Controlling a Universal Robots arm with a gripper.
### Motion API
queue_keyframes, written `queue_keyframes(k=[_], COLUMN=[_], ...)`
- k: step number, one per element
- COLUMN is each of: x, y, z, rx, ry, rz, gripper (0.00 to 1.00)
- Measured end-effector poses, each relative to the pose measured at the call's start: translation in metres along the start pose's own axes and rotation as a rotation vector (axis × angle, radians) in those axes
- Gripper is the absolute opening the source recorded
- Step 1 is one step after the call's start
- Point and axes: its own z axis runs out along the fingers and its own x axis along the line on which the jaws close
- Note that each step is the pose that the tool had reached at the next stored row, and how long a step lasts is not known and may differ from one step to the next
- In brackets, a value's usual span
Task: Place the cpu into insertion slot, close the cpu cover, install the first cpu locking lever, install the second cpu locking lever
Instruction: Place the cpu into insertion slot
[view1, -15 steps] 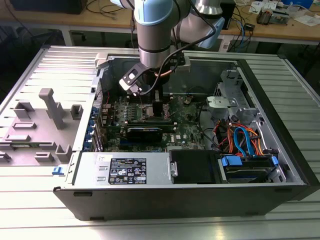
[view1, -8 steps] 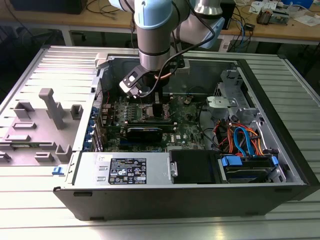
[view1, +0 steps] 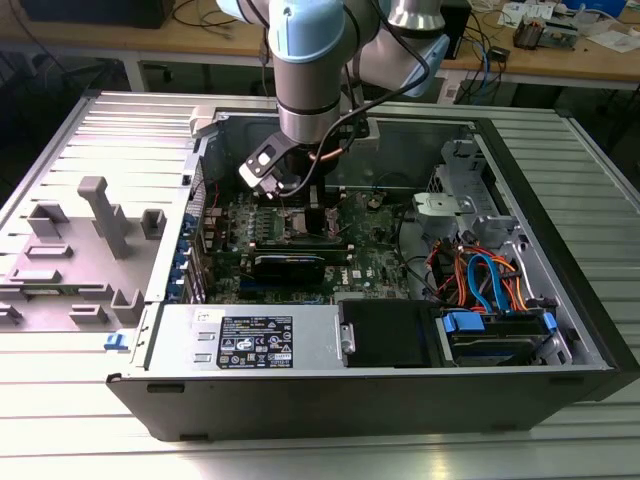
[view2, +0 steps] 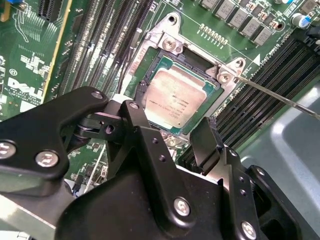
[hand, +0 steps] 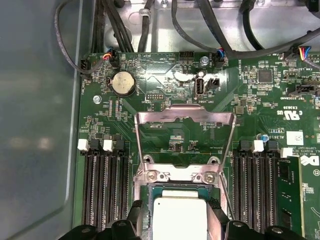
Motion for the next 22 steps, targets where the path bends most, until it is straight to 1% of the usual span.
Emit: queue_keyframes(k=[1,2,3,11,13,14,15,16,17,21,22], x=[-0.0001,0.0,0.0,-0.0005,-0.0013,-0.0015,-0.0017,-0.0017,-0.0018,-0.0017,-0.0017], y=[0.0,0.0,0.0,0.0,0.0002,0.0003,0.0004,0.0005,0.0005,0.0005,0.0006], z=[0.0,0.0001,0.0002,0.0003,0.0002,0.0003,0.0003,0.0003,0.0002,-0.0001,-0.0011], rx=[0.0001,-0.0001,-0.0002,-0.0004,0.0,0.0004,0.0004,0.0006,0.0008,0.0009,0.0011], ry=[0.0022,0.0066,0.0084,0.0094,0.0067,0.0032,-0.0041,-0.008,-0.0093,-0.0096,-0.0097], rz=[0.0,0.001,0.001,0.001,0.0,0.0,0.0,-0.001,0.0,0.002,0.002], gripper=[0.62,0.62,0.62,0.62,0.62,0.62,0.62,0.62,0.62,0.62,0.62])
